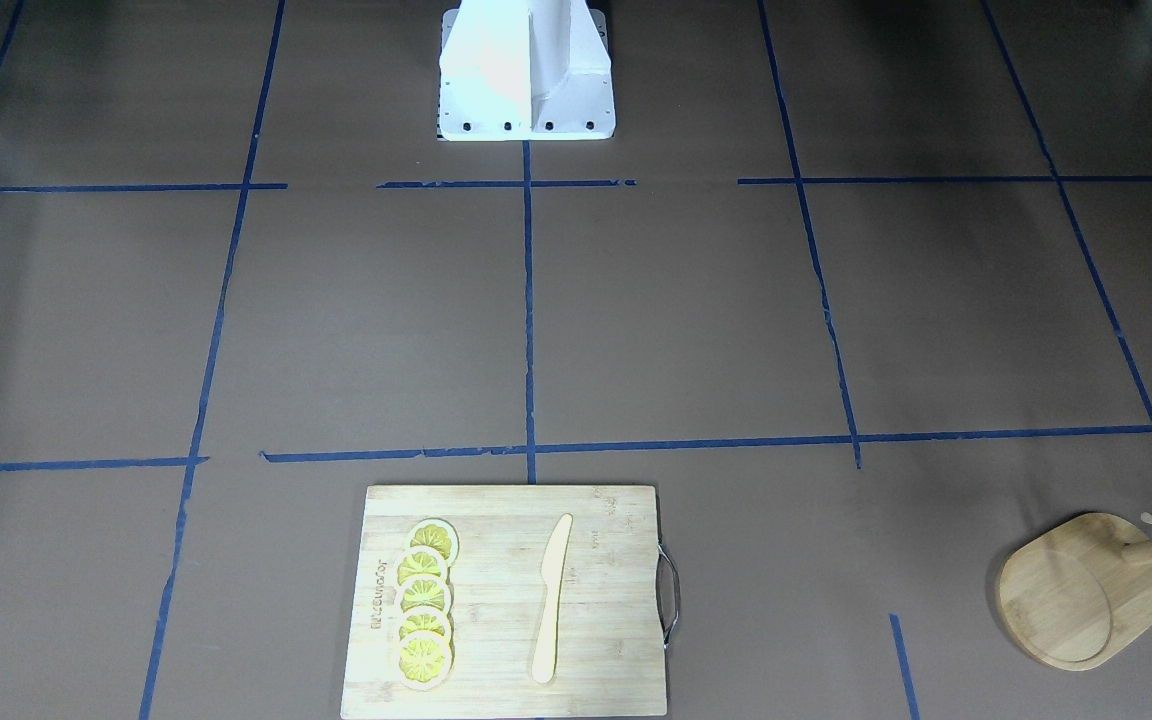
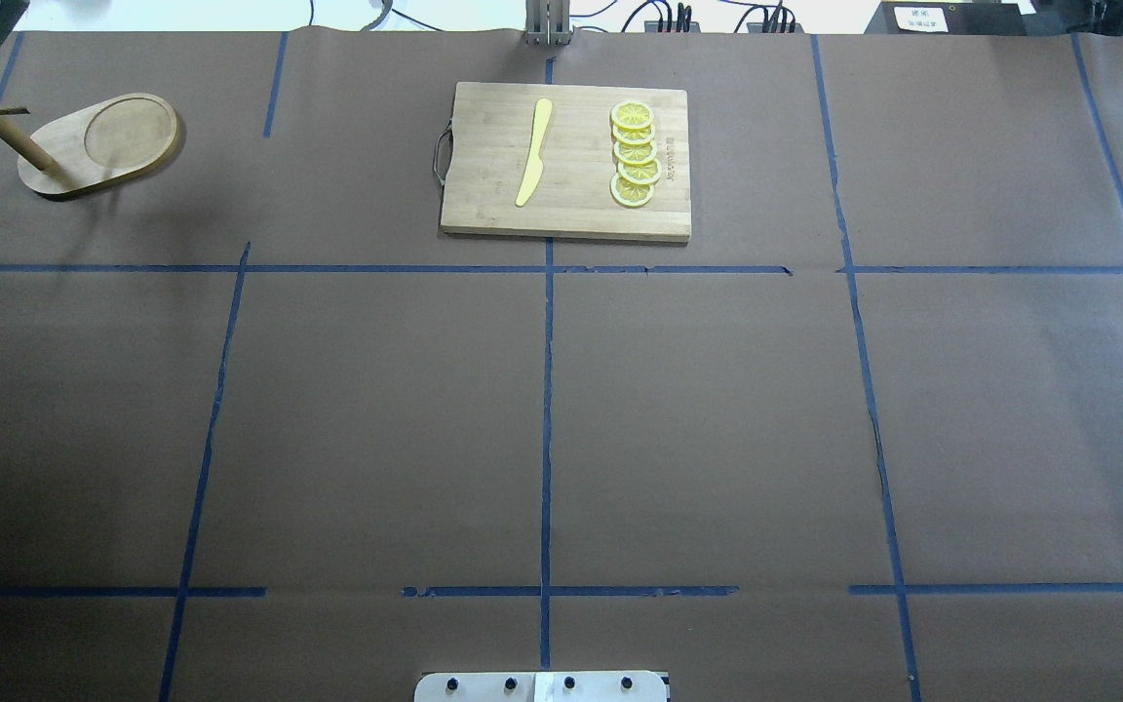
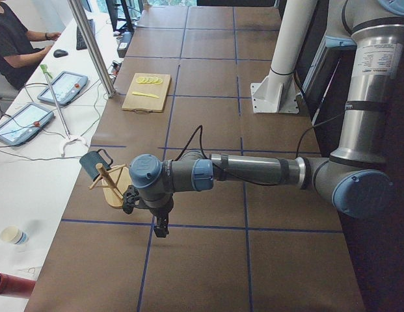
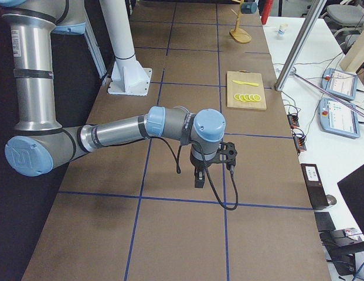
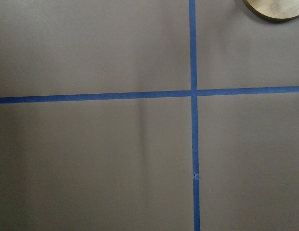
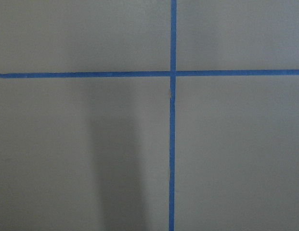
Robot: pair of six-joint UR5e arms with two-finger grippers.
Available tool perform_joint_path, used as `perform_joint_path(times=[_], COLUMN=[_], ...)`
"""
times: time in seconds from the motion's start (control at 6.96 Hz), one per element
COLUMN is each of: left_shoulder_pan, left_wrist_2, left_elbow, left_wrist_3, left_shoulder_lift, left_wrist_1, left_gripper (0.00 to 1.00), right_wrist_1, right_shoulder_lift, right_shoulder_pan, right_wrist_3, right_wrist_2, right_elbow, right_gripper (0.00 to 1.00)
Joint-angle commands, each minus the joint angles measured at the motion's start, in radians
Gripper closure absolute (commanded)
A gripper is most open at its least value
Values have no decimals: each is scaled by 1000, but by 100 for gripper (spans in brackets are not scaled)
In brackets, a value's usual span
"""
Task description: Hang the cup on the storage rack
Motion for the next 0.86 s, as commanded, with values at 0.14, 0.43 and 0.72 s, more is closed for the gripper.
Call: perform_joint_path(times=[0.14,0.43,0.72], left_shoulder_pan=[0,0,0], left_wrist_2=[-1,-3,-3], left_elbow=[0,-2,0], left_wrist_3=[0,-2,-2], left_shoulder_lift=[-2,-2,-2], left_wrist_1=[-4,-4,-4], left_gripper=[0,0,0], right_wrist_1=[39,294,343], right_shoulder_lift=[-41,-32,-34], right_shoulder_pan=[5,2,2], right_wrist_3=[-49,111,136], right_wrist_2=[-51,-68,-65], right_elbow=[-44,-157,-179], right_gripper=[0,0,0])
